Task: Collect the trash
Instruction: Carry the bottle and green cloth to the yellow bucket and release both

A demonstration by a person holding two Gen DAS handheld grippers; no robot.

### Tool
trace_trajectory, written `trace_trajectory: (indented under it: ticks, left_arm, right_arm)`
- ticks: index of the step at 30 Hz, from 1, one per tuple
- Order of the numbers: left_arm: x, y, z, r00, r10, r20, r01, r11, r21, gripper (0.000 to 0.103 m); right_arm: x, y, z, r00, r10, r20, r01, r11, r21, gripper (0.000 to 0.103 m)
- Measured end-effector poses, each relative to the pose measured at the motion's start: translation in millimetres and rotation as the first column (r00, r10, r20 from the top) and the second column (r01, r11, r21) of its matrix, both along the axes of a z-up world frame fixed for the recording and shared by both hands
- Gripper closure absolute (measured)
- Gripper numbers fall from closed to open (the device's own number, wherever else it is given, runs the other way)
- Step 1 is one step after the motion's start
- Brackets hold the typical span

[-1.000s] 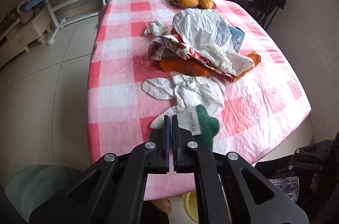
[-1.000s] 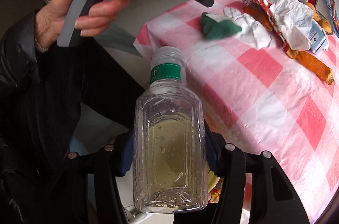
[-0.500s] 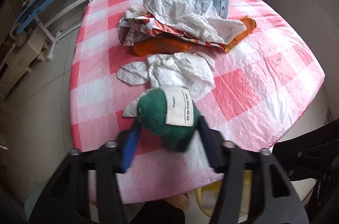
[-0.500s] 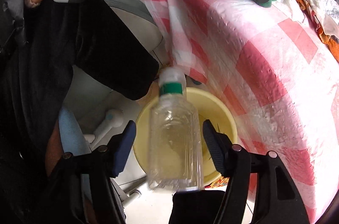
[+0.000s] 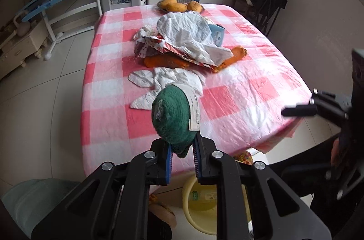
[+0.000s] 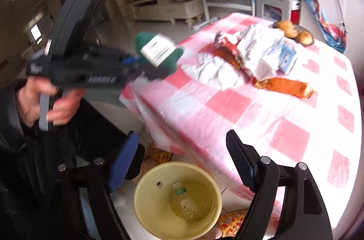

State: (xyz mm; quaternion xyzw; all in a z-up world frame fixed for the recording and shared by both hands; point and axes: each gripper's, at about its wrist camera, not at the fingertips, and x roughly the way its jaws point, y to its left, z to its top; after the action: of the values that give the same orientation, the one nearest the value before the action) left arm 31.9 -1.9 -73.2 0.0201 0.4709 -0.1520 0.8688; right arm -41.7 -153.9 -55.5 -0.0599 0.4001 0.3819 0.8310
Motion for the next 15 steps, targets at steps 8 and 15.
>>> trace_trajectory:
  ticks: [8,15]
  left_arm:
    - [-63,-57,-34,0.957,-0.252,-0.142,0.256,0.967,0.008,0.083]
    - [-102,-80,-38,0.928,-0.352,-0.126,0.366,0.922,0.122,0.037]
  right_arm:
    - [19,-47,26,0.978,-0.206,0.039,0.195,0.963,0.185,0.021]
    - [3,-51,29,0.969,-0.243,0.046,0.229,0.953,0.198,0.019]
